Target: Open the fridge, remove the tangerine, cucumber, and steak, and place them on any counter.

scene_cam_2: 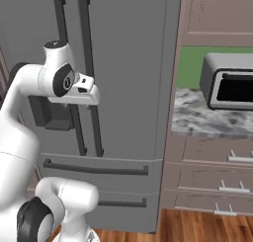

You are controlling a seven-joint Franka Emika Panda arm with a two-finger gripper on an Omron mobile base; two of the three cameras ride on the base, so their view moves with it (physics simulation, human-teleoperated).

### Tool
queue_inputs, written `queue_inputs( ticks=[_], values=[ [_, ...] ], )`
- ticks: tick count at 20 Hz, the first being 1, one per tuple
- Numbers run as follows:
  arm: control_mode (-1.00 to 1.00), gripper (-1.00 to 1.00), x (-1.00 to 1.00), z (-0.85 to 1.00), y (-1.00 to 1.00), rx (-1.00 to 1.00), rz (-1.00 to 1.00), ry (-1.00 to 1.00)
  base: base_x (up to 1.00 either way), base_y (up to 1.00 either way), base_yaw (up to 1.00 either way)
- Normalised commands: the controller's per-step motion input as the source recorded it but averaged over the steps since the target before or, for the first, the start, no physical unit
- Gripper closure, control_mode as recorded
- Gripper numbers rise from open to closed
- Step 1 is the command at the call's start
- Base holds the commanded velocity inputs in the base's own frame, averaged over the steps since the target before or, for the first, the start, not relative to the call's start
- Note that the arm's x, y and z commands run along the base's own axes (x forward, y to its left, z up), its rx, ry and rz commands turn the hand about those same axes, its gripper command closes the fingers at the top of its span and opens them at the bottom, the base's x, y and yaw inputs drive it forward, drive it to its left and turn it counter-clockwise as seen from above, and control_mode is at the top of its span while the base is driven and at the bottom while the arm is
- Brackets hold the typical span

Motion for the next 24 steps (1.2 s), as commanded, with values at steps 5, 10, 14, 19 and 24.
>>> queue_inputs(
  ticks=[5,10,14,19,24],
  values=[
    [-1.00,-1.00,0.06,0.06,0.00,0.06,0.00,-0.32,0.00,0.00,0.00],
    [-1.00,-1.00,0.53,0.03,-0.01,0.07,0.00,-0.32,0.00,0.00,0.00],
    [-1.00,-1.00,0.71,0.00,-0.05,0.03,0.00,-0.19,0.00,0.00,0.00],
    [-1.00,-1.00,0.69,0.00,-0.18,0.00,0.00,-0.11,0.00,0.00,0.00],
    [-1.00,-1.00,0.50,0.00,-0.07,0.01,0.00,-0.13,0.00,0.00,0.00]
  ],
)
